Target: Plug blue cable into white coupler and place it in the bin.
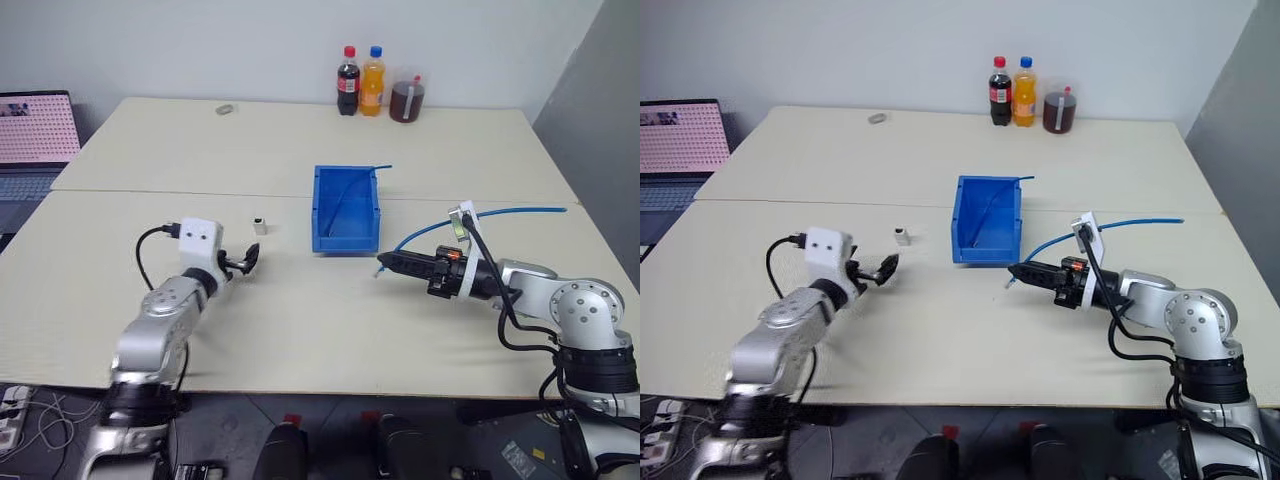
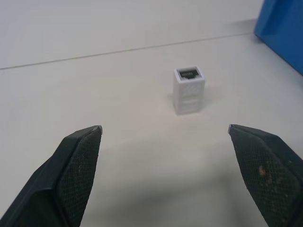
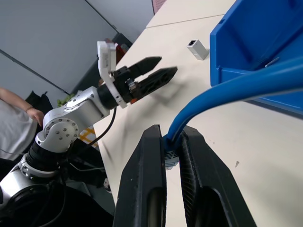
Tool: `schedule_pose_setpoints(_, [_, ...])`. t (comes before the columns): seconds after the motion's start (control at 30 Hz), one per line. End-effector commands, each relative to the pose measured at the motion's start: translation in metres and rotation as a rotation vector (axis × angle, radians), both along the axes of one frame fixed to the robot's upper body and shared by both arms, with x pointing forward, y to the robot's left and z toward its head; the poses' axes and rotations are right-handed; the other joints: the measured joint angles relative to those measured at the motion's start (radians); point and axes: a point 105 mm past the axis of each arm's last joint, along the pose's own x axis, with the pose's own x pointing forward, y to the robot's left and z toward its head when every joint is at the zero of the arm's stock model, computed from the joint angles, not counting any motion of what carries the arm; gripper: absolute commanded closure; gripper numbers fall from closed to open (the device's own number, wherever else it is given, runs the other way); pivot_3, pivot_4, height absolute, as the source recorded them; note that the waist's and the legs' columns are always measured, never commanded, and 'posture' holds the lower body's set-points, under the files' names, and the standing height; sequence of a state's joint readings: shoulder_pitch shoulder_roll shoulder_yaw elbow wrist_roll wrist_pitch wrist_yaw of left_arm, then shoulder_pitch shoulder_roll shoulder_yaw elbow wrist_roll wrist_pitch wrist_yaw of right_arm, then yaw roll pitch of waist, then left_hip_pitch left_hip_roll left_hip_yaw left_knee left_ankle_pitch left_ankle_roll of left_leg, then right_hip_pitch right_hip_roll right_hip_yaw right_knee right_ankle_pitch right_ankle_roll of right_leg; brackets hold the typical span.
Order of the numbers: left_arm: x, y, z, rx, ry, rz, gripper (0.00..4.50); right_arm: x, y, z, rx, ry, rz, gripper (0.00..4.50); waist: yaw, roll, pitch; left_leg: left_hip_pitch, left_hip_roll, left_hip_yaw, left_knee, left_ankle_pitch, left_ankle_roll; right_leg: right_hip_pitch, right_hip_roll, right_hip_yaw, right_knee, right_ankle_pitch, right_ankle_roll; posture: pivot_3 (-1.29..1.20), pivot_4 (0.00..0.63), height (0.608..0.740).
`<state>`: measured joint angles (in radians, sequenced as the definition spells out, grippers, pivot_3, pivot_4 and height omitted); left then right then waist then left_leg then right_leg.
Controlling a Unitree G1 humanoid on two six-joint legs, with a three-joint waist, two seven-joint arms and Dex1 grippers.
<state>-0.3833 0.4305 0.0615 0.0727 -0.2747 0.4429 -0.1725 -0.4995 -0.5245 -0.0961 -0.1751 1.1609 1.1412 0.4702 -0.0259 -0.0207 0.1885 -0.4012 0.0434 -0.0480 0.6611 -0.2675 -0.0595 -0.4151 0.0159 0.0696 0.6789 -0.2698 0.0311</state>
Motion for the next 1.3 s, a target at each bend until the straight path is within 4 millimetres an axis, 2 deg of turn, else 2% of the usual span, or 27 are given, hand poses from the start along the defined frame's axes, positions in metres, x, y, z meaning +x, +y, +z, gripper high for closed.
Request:
schedule_pose_setpoints(0.03, [0.017, -0.011, 0.003, -0.010, -0.038, -0.018, 0.02, -0.001, 0.000, 0.016, 0.017, -0.071, 0.007, 4.37, -0.001, 0.000, 0.000, 0.000, 0.000, 0.000, 0.000, 0.000, 0.000, 0.000, 0.000, 0.000, 0.000, 0.000, 0.000, 0.00, 0.150, 0.740])
schedule_pose_setpoints(0.27, [0.040, -0.003, -0.012, -0.029, 0.015, 0.055, 0.02, -0.001, -0.001, 0.017, 0.012, -0.078, -0.007, 4.37, -0.008, 0.000, 0.000, 0.000, 0.000, 0.000, 0.000, 0.000, 0.000, 0.000, 0.000, 0.000, 0.000, 0.000, 0.000, 0.00, 0.150, 0.740])
schedule_pose_setpoints(0.4, [0.046, -0.009, -0.016, -0.054, 0.024, 0.023, 0.02, 0.000, -0.005, 0.018, 0.012, -0.080, -0.024, 4.37, -0.006, 0.000, 0.000, 0.000, 0.000, 0.000, 0.000, 0.000, 0.000, 0.000, 0.000, 0.000, 0.001, 0.000, 0.000, 0.00, 0.150, 0.740])
schedule_pose_setpoints(0.43, [0.046, -0.011, -0.016, -0.055, 0.018, 0.008, 0.37, 0.000, -0.005, 0.018, 0.014, -0.079, -0.025, 4.37, -0.006, 0.000, 0.000, 0.000, 0.000, 0.000, 0.000, 0.000, 0.000, 0.000, 0.000, 0.000, 0.001, 0.000, 0.000, 0.00, 0.150, 0.740])
schedule_pose_setpoints(0.57, [0.048, -0.014, -0.016, -0.064, 0.013, -0.015, 1.26, -0.001, -0.006, 0.018, 0.022, -0.074, -0.032, 4.37, -0.006, 0.000, 0.000, 0.000, 0.000, 0.000, 0.000, 0.000, 0.000, 0.000, 0.000, 0.000, 0.001, 0.000, 0.000, 0.00, 0.150, 0.740])
schedule_pose_setpoints(0.97, [0.057, -0.014, -0.014, -0.043, 0.022, -0.023, 3.70, 0.001, -0.004, 0.015, 0.035, -0.057, -0.059, 4.37, -0.003, 0.000, 0.000, 0.001, -0.001, -0.001, 0.000, 0.000, 0.000, 0.001, 0.000, -0.001, 0.001, 0.001, 0.001, 0.00, 0.150, 0.740])
schedule_pose_setpoints(1.07, [0.052, -0.012, -0.014, -0.038, 0.038, -0.053, 3.71, 0.001, -0.004, 0.015, 0.027, -0.065, -0.061, 4.37, -0.004, 0.000, 0.000, 0.001, 0.000, -0.001, 0.000, 0.000, 0.000, 0.001, 0.000, -0.001, 0.001, 0.001, 0.001, 0.00, 0.150, 0.740])
schedule_pose_setpoints(1.13, [0.043, -0.017, -0.013, -0.006, 0.059, -0.149, 3.71, -0.002, -0.001, 0.015, -0.015, -0.098, -0.041, 4.37, -0.005, 0.000, 0.000, 0.001, 0.000, -0.001, 0.000, 0.000, 0.000, 0.001, 0.000, -0.001, 0.001, 0.001, 0.000, 0.00, 0.150, 0.740])
schedule_pose_setpoints(1.2, [0.021, -0.025, -0.012, 0.071, 0.085, -0.332, 3.71, -0.007, 0.006, 0.014, -0.079, -0.157, -0.003, 4.37, -0.010, 0.000, 0.000, 0.001, 0.000, 0.000, -0.001, 0.000, 0.000, 0.001, 0.000, 0.000, 0.001, 0.001, 0.000, 0.00, 0.150, 0.740])
schedule_pose_setpoints(1.3, [-0.023, -0.032, -0.012, 0.193, 0.141, -0.630, 3.71, -0.011, 0.019, 0.016, -0.158, -0.263, 0.060, 4.37, -0.027, 0.000, 0.000, 0.001, 0.001, 0.000, -0.002, 0.000, 0.000, 0.000, 0.000, 0.000, 0.001, 0.000, 0.000, 0.00, 0.150, 0.740])
